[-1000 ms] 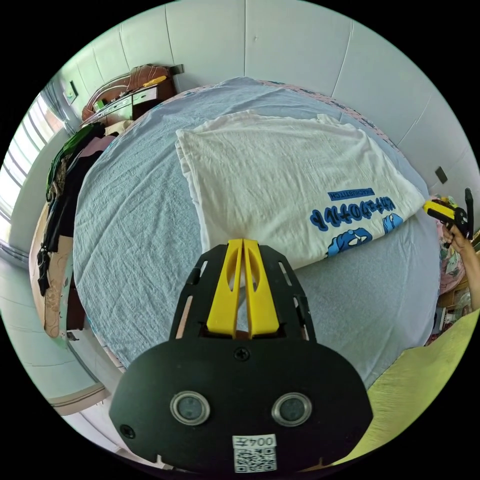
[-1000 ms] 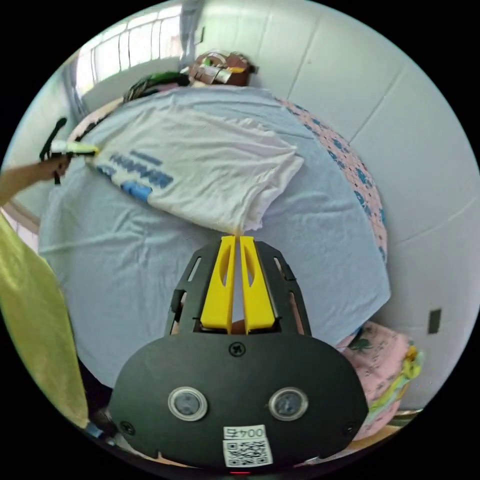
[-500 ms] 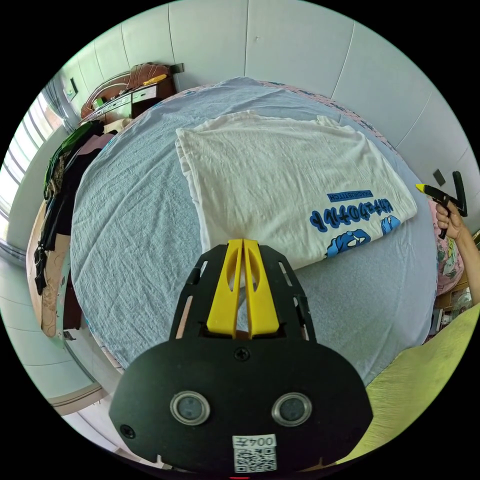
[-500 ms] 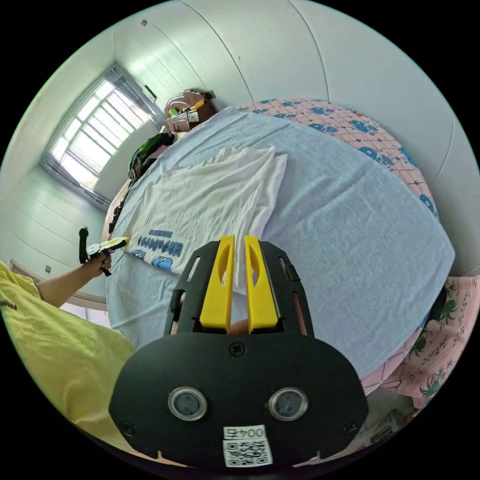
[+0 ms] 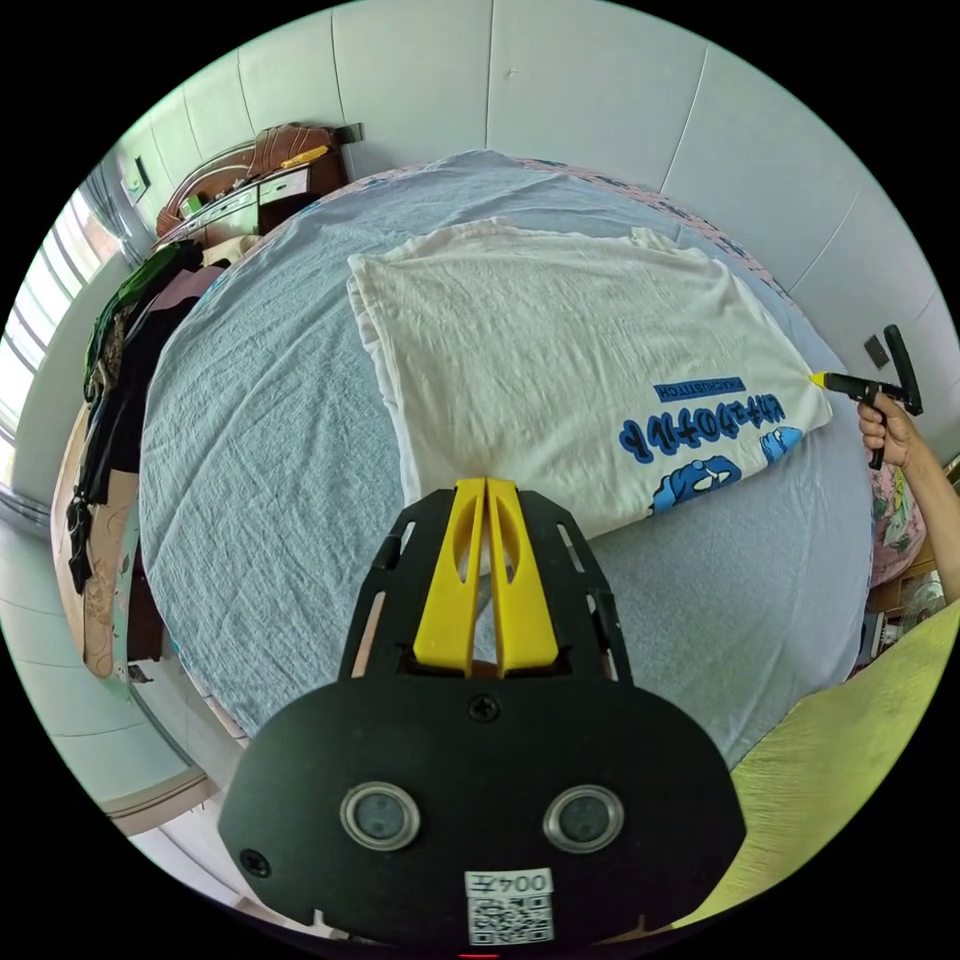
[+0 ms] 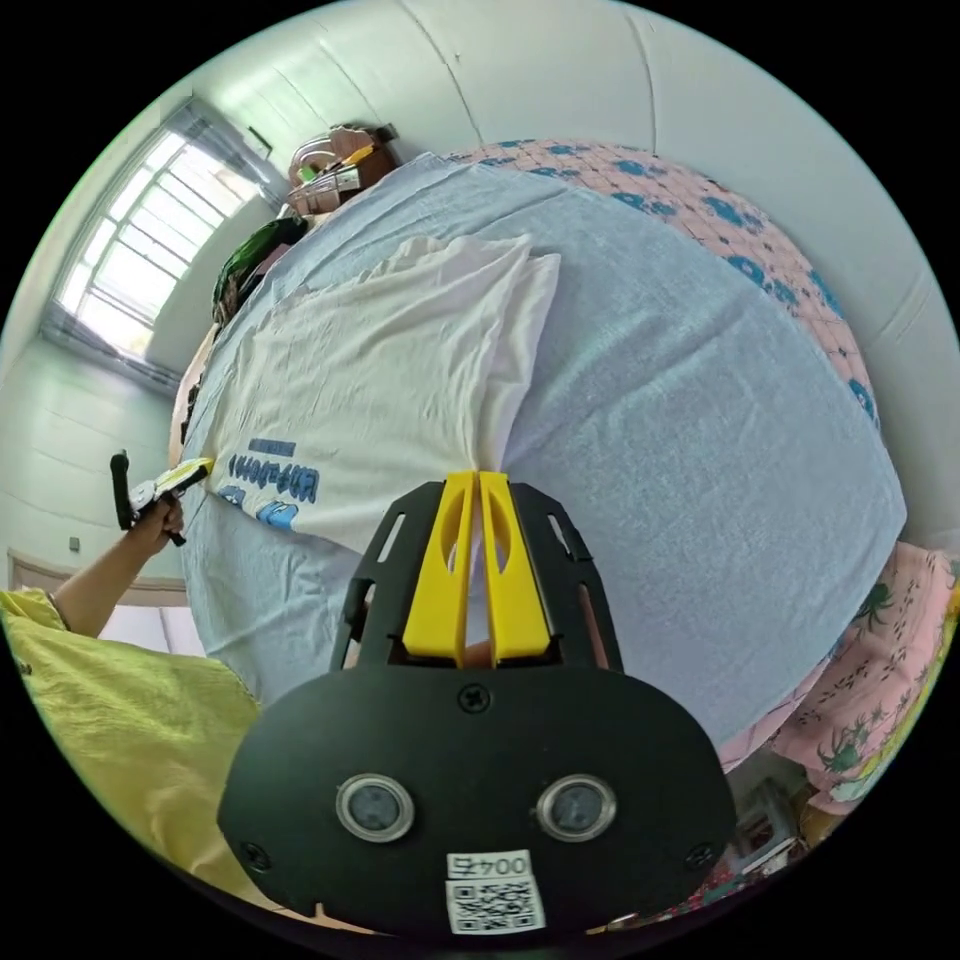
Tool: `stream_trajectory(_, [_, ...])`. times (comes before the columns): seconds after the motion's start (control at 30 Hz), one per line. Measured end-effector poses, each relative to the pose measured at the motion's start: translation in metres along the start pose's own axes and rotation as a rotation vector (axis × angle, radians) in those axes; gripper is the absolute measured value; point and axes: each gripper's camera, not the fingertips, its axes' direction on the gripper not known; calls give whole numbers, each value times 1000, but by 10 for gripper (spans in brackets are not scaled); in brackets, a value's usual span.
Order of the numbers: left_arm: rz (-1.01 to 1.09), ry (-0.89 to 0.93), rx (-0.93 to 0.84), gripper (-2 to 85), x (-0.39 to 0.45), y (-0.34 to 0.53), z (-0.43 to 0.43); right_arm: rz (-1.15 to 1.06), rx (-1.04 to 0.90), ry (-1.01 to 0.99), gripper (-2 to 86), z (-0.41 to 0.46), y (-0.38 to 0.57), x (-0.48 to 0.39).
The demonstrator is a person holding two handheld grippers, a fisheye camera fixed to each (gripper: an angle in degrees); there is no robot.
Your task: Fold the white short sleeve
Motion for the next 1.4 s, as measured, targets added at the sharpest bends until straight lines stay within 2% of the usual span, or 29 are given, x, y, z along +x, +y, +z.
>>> stream_trajectory(0.13, [-3, 6, 3, 4, -1, 1, 1, 116, -10, -140, 45, 11, 0, 30])
stream_trajectory(0.3, [-3, 5, 8, 4, -1, 3, 2, 130, 93, -133, 54, -4, -25, 38])
stream_trajectory(0.5, [-11, 4, 10, 4, -2, 5, 3, 69, 26, -43, 54, 40, -76, 24])
stream_trajectory(0.57, [-7, 4, 9, 3, -2, 6, 3, 14, -10, 53, 14, 55, -83, 15])
stream_trajectory(0.67, [-9, 7, 14, 3, -3, 7, 3, 32, -27, 180, 6, 65, -79, 17])
stream_trajectory(0.83, [-8, 6, 19, 3, -4, 9, 4, 95, 100, 52, 43, 59, -90, 27])
stream_trajectory(0.97, [-8, 5, 14, 3, -4, 9, 4, 113, 65, 13, 67, 86, -128, 25])
stream_trajectory(1.03, [-6, 4, 13, 3, -4, 9, 4, 87, 38, 43, 40, 99, -138, 19])
stream_trajectory(1.1, [-4, 5, 13, 3, -5, 10, 5, 58, 10, 163, 42, 110, -141, 13])
stream_trajectory(1.2, [-6, 10, 20, 4, -7, 11, 5, 116, 34, 189, 52, 111, -139, 16])
stream_trajectory(1.27, [-9, 15, 30, 4, -8, 14, 5, 126, 122, 243, 55, 104, -138, 8])
stream_trajectory(1.4, [-15, 17, 36, 4, -10, 15, 5, -29, 181, 136, 52, 114, -154, -34])
